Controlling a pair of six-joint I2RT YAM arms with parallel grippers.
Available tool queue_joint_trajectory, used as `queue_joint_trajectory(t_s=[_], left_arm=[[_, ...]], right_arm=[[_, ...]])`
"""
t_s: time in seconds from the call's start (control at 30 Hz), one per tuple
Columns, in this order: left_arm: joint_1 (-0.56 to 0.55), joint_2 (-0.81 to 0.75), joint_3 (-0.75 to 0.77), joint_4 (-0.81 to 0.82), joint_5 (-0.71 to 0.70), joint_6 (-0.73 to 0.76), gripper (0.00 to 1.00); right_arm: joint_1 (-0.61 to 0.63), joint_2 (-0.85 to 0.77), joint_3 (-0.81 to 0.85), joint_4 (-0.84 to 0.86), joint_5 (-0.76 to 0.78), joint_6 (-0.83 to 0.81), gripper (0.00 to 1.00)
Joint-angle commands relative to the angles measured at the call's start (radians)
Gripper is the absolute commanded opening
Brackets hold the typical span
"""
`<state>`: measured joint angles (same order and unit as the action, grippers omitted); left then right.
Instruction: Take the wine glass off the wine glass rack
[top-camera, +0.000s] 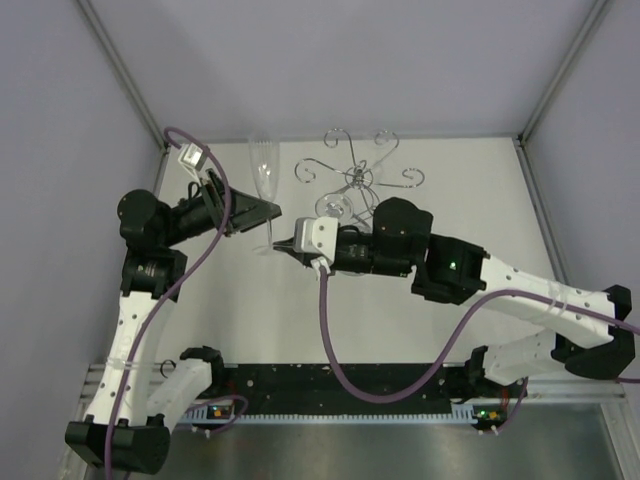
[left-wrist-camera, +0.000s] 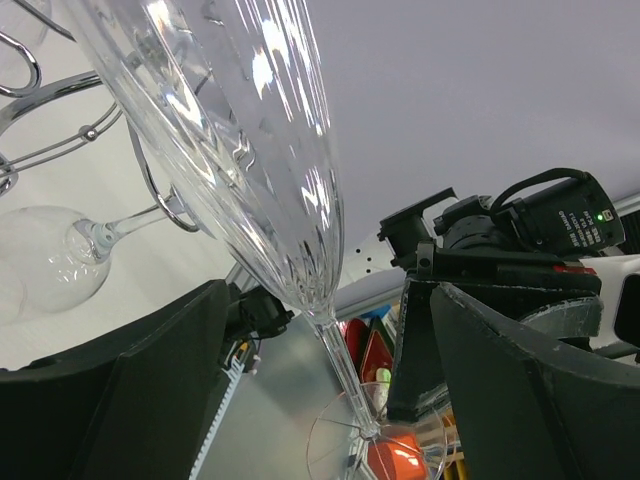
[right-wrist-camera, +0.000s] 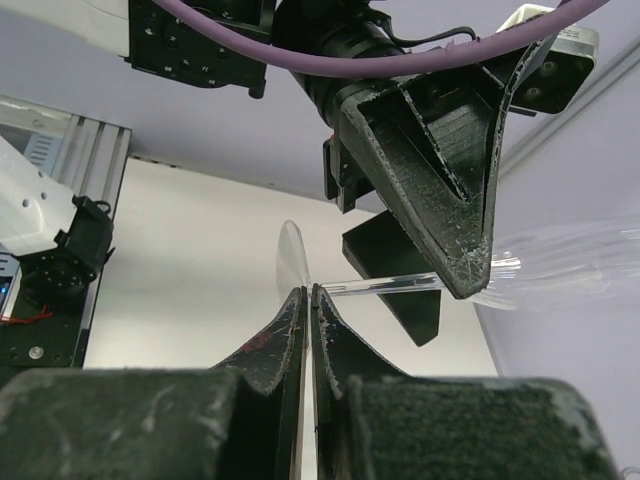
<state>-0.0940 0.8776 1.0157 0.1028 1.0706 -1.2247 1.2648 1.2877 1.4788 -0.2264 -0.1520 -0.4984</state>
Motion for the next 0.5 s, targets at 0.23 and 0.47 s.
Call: queue_joint_trajectory(t_s=[0.23,0.47], left_arm=[[-0.010,-0.006,0.015,0.069,0.026,0.007,0.63],[-0.015,-0.003,0.014,0.072,0.026,0.007,0.43]], right_arm=[[0.016,0.028,-0.003,0.093,0.064,-0.023,0.00],[0.018,0.039,-0.009,0.116,0.123,-0.043,0.00]])
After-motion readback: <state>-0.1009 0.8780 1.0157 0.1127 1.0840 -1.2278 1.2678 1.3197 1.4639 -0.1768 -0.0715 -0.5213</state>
